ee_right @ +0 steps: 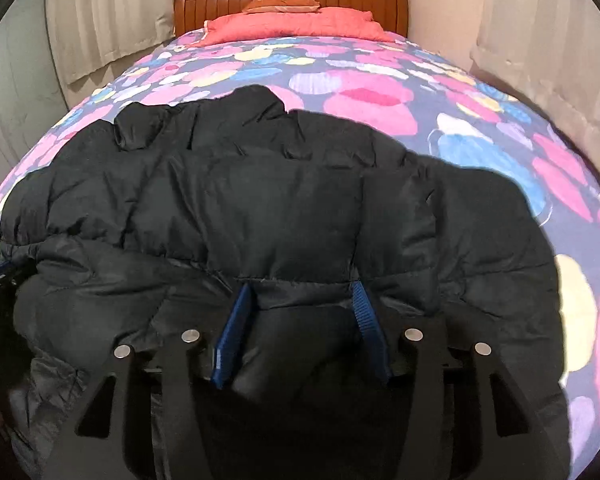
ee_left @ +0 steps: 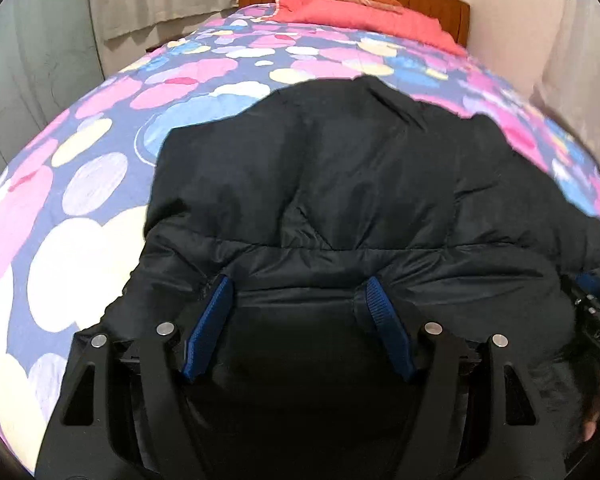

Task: Fold large clothes

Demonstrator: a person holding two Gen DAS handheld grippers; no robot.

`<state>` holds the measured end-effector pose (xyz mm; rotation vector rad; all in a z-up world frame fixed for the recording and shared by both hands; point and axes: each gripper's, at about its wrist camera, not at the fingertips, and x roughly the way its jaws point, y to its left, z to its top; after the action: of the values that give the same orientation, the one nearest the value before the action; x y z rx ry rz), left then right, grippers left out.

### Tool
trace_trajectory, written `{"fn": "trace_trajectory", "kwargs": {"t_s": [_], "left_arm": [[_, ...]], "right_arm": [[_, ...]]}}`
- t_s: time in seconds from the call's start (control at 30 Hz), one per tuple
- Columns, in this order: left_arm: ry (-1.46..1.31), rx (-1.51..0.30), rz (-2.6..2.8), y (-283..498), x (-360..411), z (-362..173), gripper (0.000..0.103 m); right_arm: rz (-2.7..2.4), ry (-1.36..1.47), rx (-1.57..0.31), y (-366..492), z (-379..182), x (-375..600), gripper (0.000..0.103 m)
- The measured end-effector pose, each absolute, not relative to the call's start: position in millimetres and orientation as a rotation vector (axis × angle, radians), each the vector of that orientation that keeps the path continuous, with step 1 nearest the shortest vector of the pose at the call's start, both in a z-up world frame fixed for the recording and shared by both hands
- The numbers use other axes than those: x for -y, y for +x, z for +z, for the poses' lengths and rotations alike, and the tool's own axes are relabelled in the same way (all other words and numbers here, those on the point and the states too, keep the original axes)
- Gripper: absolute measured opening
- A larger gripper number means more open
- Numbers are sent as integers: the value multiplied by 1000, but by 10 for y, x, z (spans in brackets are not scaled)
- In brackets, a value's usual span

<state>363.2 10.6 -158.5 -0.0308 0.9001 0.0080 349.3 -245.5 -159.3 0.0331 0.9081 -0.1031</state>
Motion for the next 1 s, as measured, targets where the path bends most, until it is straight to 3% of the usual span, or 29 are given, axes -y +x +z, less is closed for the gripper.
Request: {"fn": "trace_trajectory", "kwargs": {"t_s": [0.23,0.33,0.37,0.47,0.83,1.0], "left_arm": [[-57,-857,-5,3354,-241,-1399,69],[-65,-828,8,2998,-432,-1262,72],[-70,-823,15,2900,-498,-1233,78],[-117,-813,48,2479,-767,-1186,79],[-289,-859,118,1094,-1509,-1301,81],[-380,-895,75,833,-1569,-1416,83]], "right_arm": [[-79,124,-882,3251,-1371,2619,54],[-103,126,-861,2921,-1234,2727,61],[-112,125,-858,2802,-1199,2771,64],[-146,127,-856,2400,-1139,2953,66],[-274,250,-917,907,-1295,3713,67],[-269,331,-940,563,-1462,3859,68]]}}
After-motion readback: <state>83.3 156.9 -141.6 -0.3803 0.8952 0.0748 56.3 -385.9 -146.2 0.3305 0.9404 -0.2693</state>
